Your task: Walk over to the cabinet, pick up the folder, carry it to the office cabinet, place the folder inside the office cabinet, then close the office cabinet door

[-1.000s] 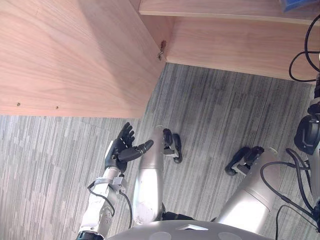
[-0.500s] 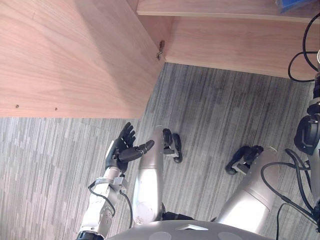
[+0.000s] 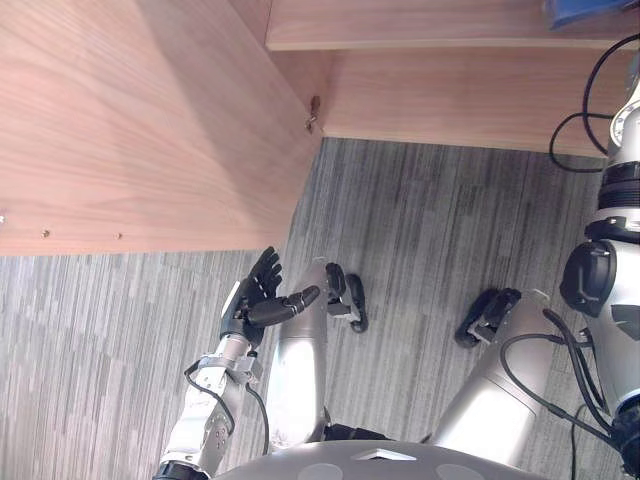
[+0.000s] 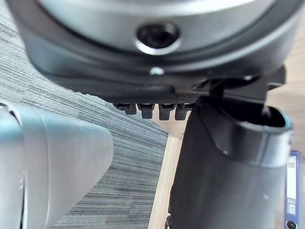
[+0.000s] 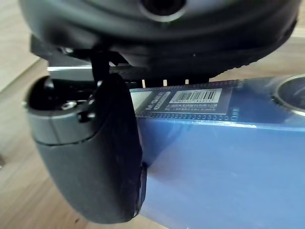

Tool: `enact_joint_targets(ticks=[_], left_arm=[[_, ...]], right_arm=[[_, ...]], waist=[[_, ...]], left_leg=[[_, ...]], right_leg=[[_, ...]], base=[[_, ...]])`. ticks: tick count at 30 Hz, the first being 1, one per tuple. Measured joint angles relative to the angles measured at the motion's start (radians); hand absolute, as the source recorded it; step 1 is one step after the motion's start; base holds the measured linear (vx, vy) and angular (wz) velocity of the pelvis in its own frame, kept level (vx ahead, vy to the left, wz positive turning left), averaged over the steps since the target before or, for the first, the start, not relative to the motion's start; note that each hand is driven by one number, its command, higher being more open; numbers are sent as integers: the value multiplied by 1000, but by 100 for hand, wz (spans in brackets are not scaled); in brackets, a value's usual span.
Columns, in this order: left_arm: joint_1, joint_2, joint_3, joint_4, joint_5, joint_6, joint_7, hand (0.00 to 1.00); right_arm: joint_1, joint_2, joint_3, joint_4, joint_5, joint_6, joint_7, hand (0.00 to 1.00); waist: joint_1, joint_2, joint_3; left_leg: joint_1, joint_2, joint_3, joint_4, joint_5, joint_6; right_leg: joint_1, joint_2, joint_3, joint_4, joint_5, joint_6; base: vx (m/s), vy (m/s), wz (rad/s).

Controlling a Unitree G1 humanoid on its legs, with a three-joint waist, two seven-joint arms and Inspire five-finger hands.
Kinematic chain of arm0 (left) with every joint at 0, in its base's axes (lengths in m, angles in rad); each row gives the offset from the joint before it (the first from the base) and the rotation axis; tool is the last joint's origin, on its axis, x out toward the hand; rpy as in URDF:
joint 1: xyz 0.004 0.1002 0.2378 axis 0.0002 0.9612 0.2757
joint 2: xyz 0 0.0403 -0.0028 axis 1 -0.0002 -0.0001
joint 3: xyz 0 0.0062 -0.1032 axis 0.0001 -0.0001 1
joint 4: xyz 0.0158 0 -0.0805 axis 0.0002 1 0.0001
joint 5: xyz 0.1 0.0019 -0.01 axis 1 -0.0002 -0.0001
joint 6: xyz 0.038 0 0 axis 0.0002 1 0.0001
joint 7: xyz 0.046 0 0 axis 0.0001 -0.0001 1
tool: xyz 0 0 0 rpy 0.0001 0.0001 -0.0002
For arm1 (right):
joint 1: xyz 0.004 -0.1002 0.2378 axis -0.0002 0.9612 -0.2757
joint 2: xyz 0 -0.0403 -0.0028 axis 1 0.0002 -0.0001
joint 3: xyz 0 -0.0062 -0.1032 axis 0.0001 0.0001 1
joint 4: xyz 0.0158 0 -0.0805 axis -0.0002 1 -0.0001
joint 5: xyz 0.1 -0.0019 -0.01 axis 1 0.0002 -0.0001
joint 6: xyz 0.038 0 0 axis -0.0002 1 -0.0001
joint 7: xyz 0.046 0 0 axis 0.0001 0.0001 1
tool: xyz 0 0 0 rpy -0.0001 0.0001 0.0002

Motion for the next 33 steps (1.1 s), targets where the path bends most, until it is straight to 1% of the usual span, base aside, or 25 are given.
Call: enact_joint_targets(ticks=[1, 2, 3, 4, 5, 6, 7, 9, 13, 17, 18, 19, 20, 22, 23, 25, 27, 29, 31, 32, 33], left_arm=[[0, 10, -4, 0, -11, 0, 1, 100], [-7, 31, -19, 2, -26, 0, 1, 100], [-16, 44, -31, 4, -35, 1, 2, 100], [-23, 45, -35, 7, -37, 1, 2, 100], [-37, 44, -41, 15, -37, 1, 3, 100], [-52, 43, -43, 19, -37, 1, 0, 100], [-61, 43, -45, 21, -37, 1, -2, 100], [-83, 30, -46, 24, -37, -3, -8, 100], [-75, 7, -47, 31, -36, -1, -8, 100], [-75, -28, -47, 31, -36, -1, -11, 100], [-76, -32, -46, 31, -36, -1, -12, 100], [-80, -36, -46, 31, -36, -1, -11, 100], [-80, -38, -46, 31, -36, -1, -11, 100], [-80, -57, -46, 31, -36, 0, -6, 100], [-81, -60, -46, 31, -36, 0, -6, 100], [-84, -69, -46, 29, -36, -1, -1, 100], [-95, -79, -46, 28, -36, -1, 4, 100], [-96, -92, -47, 27, -37, -1, 16, 100], [-95, -94, -46, 26, -37, -1, 27, 100], [-95, -94, -46, 26, -38, -1, 35, 100], [-95, -94, -46, 26, -38, -1, 36, 100]], right_arm=[[3, 11, -1, -15, 0, -7, -1, 0], [20, 17, -5, -50, -2, -8, 0, 0], [48, 17, -23, -83, -3, -9, 1, 0], [60, 16, -38, -94, -5, -12, 1, 0], [74, 14, -67, -99, -12, -19, 0, 0], [80, 12, -90, -99, -13, -27, -3, 0], [82, 9, -107, -99, -13, -33, -5, 0], [83, -19, -151, -109, -13, -58, -6, 0], [83, -37, -159, -126, -14, -62, -5, 0], [84, -37, -152, -131, -14, -62, -5, 0], [84, -37, -150, -131, -14, -62, -4, 0], [89, -37, -147, -131, -14, -62, -3, 0], [91, -37, -146, -131, -14, -62, -3, 0], [104, -37, -115, -131, -14, -62, -3, 0], [106, -37, -107, -131, -14, -61, -3, 0], [110, -36, -94, -131, -14, -61, 0, 0], [111, -36, -94, -130, -14, -62, 1, 0], [111, -29, -91, -124, -12, -62, 1, 0], [111, -11, -82, -116, -11, -62, 1, 0], [111, 6, -74, -110, -11, -62, 1, 0], [111, 13, -71, -106, -11, -62, 1, 0]], waist=[[2, 0, 0], [6, 0, 0], [7, 1, -1], [7, 2, -1], [9, 3, -2], [5, 4, -3], [0, 4, -3], [-6, 4, -3], [-4, 4, -2], [-4, 3, -2], [-6, 2, -1], [-5, -4, 3], [-5, -5, 4], [-5, -8, 6], [-6, -10, 7], [-8, -25, 18], [-22, -36, 26], [-28, -37, 27], [-29, -39, 28], [-30, -40, 29], [-30, -41, 29]], left_leg=[[13, 12, 17, -7, -4, 9], [28, 20, 31, -21, -11, 30], [45, 21, 42, -38, -10, 45], [54, 20, 49, -46, -8, 48], [70, 18, 55, -58, 0, 40], [77, 10, 52, -72, 9, 37], [80, 3, 50, -77, 12, 36], [85, -31, 47, -89, 15, 33], [83, -50, 39, -108, 19, 25], [75, -61, 7, -123, 28, 8], [63, -61, -10, -123, 33, -1], [58, -61, -29, -128, 38, -11], [58, -61, -32, -130, 40, -13], [59, -61, -57, -151, 54, -40], [59, -61, -64, -156, 58, -48], [64, -65, -79, -188, 79, -69], [66, -82, -96, -244, 119, -87], [68, -85, -113, -278, 144, -101], [75, -71, -124, -291, 152, -110], [80, -59, -126, -291, 152, -110], [84, -57, -127, -291, 152, -110]], right_leg=[[13, 4, -12, -36, 7, 8], [24, -4, -35, -84, 17, 14], [42, -13, -56, -122, 28, 12], [56, -21, -66, -139, 35, 20], [85, -29, -86, -168, 57, 30], [113, -34, -98, -186, 69, 28], [122, -41, -103, -189, 69, 28], [126, -68, -96, -183, 66, 31], [130, -77, -100, -184, 53, 42], [141, -74, -113, -170, 20, 39], [141, -68, -116, -161, 4, 36], [143, -60, -115, -148, -16, 33], [145, -59, -116, -146, -21, 32], [155, -45, -120, -135, -45, 24], [154, -42, -119, -131, -48, 20], [154, -41, -124, -119, -59, 5], [159, -42, -131, -131, -61, 1], [171, -38, -149, -146, -65, -5], [181, -15, -151, -152, -66, -7], [189, -3, -150, -155, -66, -8], [193, 1, -149, -156, -66, -8]], base=[[-32, 169, -58], [-37, 203, -61], [-37, 196, -41], [-12, 134, -20], [-2, 85, 1], [6, 83, 12], [-1, 50, 30], [-7, 26, 33], [16, -9, 18], [43, -57, 21], [36, -124, 30], [28, -110, 28], [21, -132, 28], [12, -156, 22], [2, -175, 19], [-6, -121, 23], [-12, -140, 37], [-12, -112, 25], [-13, -78, 0], [-10, -41, -9], [-13, -21, -8]])
